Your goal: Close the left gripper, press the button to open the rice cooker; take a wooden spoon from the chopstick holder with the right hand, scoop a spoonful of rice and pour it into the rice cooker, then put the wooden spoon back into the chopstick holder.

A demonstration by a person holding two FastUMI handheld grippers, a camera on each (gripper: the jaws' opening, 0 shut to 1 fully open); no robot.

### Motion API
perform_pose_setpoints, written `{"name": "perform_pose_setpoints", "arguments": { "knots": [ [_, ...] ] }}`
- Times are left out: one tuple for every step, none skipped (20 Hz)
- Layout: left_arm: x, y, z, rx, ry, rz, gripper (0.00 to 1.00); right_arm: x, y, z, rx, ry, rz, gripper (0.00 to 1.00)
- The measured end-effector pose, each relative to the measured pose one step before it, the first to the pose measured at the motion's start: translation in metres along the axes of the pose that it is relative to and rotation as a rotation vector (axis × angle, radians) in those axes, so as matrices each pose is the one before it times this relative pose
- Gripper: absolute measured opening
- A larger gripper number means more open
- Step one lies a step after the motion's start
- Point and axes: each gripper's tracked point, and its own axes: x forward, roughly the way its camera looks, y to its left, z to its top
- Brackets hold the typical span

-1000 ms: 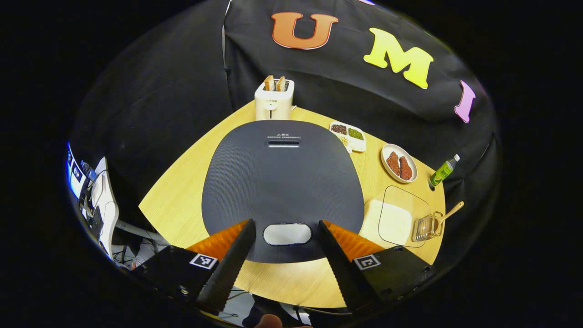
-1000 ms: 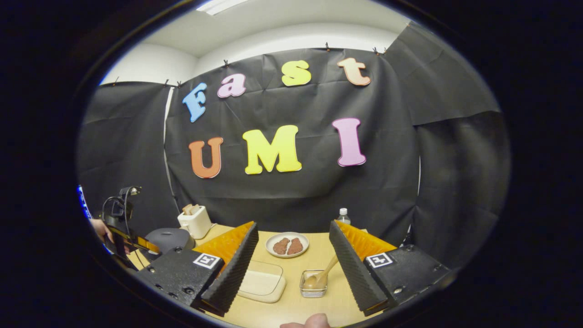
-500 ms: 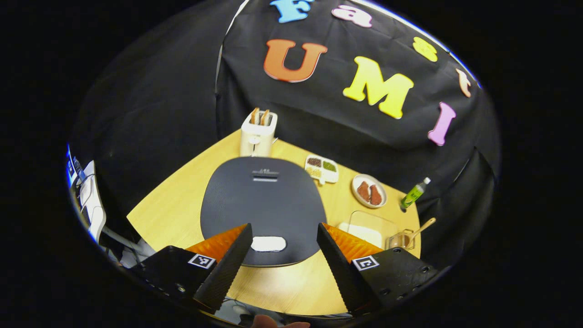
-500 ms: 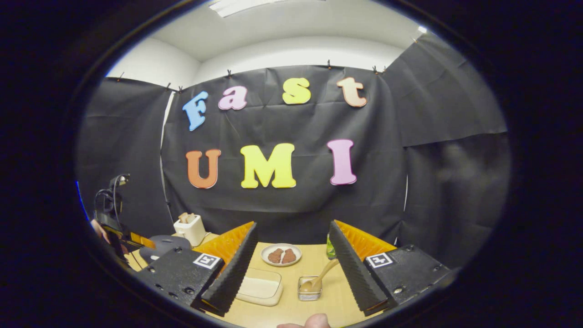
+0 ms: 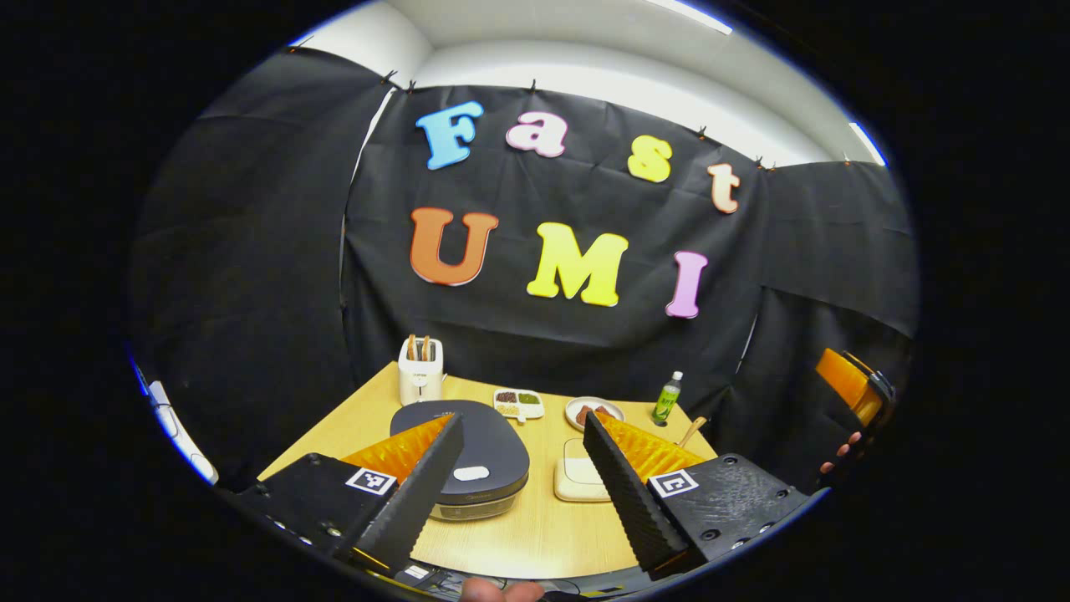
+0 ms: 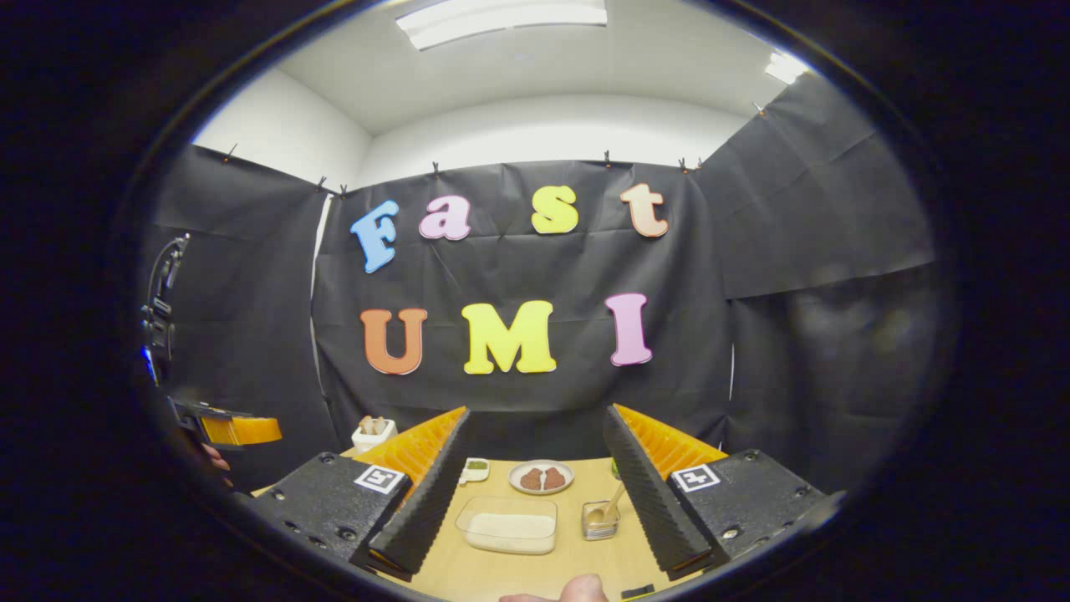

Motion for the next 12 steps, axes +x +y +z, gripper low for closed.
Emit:
{"name": "perform_pose_setpoints", "arguments": {
  "knots": [
    [-0.01703, -0.00309, 0.00544, 0.00136, -0.03412, -0.01201, 0.95, -0.01132, 0.00838, 0.00302, 0.00371, -0.00377, 0.00587, 0.99],
    [-0.01443, -0.00262, 0.00554, 0.00441, -0.03478, -0.01066, 0.95, -0.01289, 0.00791, 0.00251, 0.00046, -0.00311, 0.00161, 0.99],
    [-0.01405, -0.00302, 0.00597, 0.00784, -0.03119, -0.00799, 0.95, -0.01097, 0.0062, 0.00257, -0.00115, -0.00416, 0.0017, 0.99],
    [-0.01436, -0.00297, 0.00507, 0.01406, -0.02968, -0.01179, 0.94, -0.01136, 0.00643, 0.0019, -0.00231, -0.0028, 0.00048, 0.99],
    [-0.01289, -0.00369, 0.00384, 0.00975, -0.02079, -0.01174, 0.94, -0.00953, 0.00484, 0.00042, -0.00395, -0.00062, -0.00041, 1.0],
    [-0.01069, -0.00372, 0.00267, 0.00559, -0.01401, -0.01691, 0.94, -0.00923, 0.00616, 0.00118, -0.00221, 0.00037, -0.00145, 1.0],
    [-0.01034, -0.00479, -0.00075, 0.00184, -0.00644, -0.01058, 0.94, -0.00881, 0.00557, -0.00125, -0.00186, 0.00388, -0.00101, 1.0],
    [-0.00884, -0.00125, -0.00306, -0.00458, -0.00256, -0.00084, 0.94, -0.00877, 0.00564, -0.00084, -0.0019, 0.00574, -0.00039, 0.99],
    [-0.00813, -0.0011, 0.00063, -0.00258, -0.01399, -0.00206, 0.94, -0.0134, 0.00362, -0.00144, -0.00184, 0.00512, -0.00406, 0.99],
    [-0.00284, -0.00232, 0.00297, 0.00218, -0.01599, -0.00154, 0.94, -0.00613, 0.00405, -0.00078, 0.00206, 0.00383, -0.00027, 0.99],
    [-0.0049, -0.00107, 0.00216, 0.00438, -0.01246, 0.00098, 0.94, -0.00355, 0.00558, -0.00179, -0.00472, 0.00679, 0.002, 0.99],
    [-0.00325, -0.00211, 0.00048, 0.00374, -0.00462, -0.00004, 0.94, -0.00227, 0.00151, -0.00137, -0.00711, 0.0036, -0.00175, 0.99]
  ]
}}
